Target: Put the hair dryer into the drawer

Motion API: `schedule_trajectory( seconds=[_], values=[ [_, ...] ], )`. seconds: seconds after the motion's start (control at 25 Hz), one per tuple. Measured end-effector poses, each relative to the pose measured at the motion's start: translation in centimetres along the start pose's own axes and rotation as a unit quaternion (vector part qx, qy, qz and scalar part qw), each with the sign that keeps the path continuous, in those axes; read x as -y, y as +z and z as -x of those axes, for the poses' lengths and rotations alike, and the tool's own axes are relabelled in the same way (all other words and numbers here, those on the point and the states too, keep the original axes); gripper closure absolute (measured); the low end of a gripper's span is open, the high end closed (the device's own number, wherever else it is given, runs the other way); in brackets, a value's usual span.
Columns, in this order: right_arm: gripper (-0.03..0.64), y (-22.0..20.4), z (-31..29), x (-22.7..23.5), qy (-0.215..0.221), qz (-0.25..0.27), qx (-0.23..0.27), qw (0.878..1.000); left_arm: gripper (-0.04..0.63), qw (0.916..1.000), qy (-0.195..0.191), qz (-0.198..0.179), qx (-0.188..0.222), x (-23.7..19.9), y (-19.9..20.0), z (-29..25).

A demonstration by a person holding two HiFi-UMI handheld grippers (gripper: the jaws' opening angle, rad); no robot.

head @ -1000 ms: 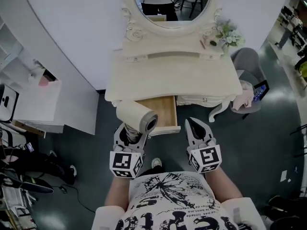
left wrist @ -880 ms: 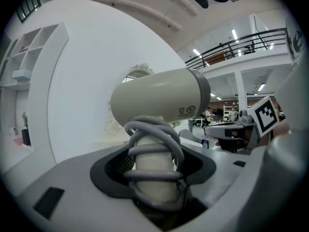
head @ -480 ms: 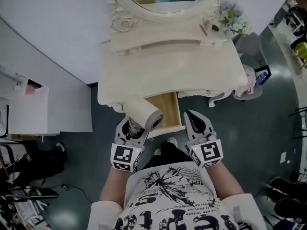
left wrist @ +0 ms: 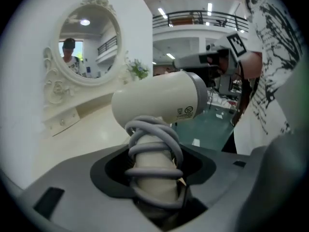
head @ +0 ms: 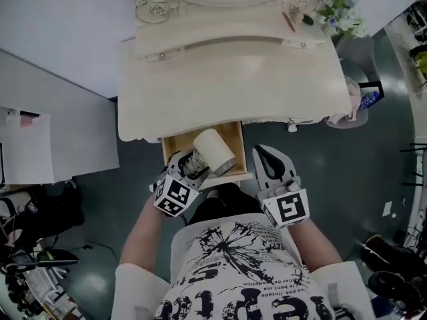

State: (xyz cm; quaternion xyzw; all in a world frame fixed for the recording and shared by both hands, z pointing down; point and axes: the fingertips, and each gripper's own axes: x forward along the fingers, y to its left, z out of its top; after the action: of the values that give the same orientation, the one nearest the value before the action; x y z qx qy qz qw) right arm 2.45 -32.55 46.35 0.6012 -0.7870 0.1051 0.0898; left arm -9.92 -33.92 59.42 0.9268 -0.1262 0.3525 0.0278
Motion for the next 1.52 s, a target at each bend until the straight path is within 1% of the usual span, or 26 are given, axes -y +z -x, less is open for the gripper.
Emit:
schedule_trajectory(
  seconds=[0.04,0.12,0.24,0.36,0.48,0.6,0.8,0.88,1.0,1.08,1.16,1.24,1.36,1.52],
  values=[
    [0.6,-0.5,-0.2,0.2,0.0,-0.002,-0.005,1.0,0.322,0.9995,-0.015,-0.021,-0.019,0.3,-0.8,-1.0],
    [0.6,-1.3,-0.5,0.7,-0.007,-0.007,-0.015,1.0,0.324,0.9959,-0.045,-0.057,-0.055,0.9,-2.1,-2.9],
    [0.6,-1.9,-0.7,1.8,-0.035,-0.014,-0.023,0.999,0.324,0.9881,-0.088,-0.09,-0.088,1.8,-3.6,-5.2],
    [0.6,-2.3,-0.6,2.3,-0.057,-0.027,-0.026,0.998,0.324,0.9776,-0.126,-0.118,-0.12,2.2,-5.6,-7.1],
    [0.6,-3.5,-0.5,2.5,-0.075,-0.044,-0.038,0.995,0.324,0.9651,-0.155,-0.138,-0.16,2.3,-8.0,-9.0],
    [0.6,-5.0,-0.5,2.4,-0.078,-0.056,-0.052,0.994,0.324,0.9546,-0.172,-0.153,-0.189,2.1,-10.1,-10.7],
    [0.6,-6.9,-0.7,2.0,-0.078,-0.062,-0.067,0.993,0.322,0.9445,-0.186,-0.156,-0.221,1.9,-12.8,-12.1],
    [0.6,-7.3,-0.9,1.9,-0.082,-0.066,-0.069,0.992,0.322,0.9412,-0.185,-0.159,-0.234,1.7,-13.7,-12.4],
    [0.6,-7.4,-1.1,2.0,-0.085,-0.069,-0.065,0.992,0.324,0.9386,-0.18,-0.158,-0.249,1.3,-14.6,-13.1],
    [0.6,-7.4,-1.2,2.1,-0.089,-0.072,-0.063,0.991,0.322,0.9402,-0.178,-0.155,-0.245,1.3,-14.6,-13.5],
    [0.6,-7.0,-1.3,2.4,-0.095,-0.069,-0.05,0.992,0.322,0.9419,-0.175,-0.157,-0.24,1.3,-14.3,-14.0],
    [0.6,-6.7,-1.4,2.7,-0.101,-0.065,-0.04,0.992,0.322,0.9408,-0.173,-0.16,-0.244,1.3,-14.6,-14.4],
    [0.6,-7.2,-1.0,2.8,-0.11,-0.069,-0.046,0.99,0.322,0.9368,-0.174,-0.151,-0.264,1.4,-15.7,-14.7],
    [0.6,-8.2,-0.3,2.6,-0.118,-0.081,-0.065,0.988,0.322,0.9376,-0.176,-0.148,-0.261,1.4,-15.8,-14.8]
  ],
)
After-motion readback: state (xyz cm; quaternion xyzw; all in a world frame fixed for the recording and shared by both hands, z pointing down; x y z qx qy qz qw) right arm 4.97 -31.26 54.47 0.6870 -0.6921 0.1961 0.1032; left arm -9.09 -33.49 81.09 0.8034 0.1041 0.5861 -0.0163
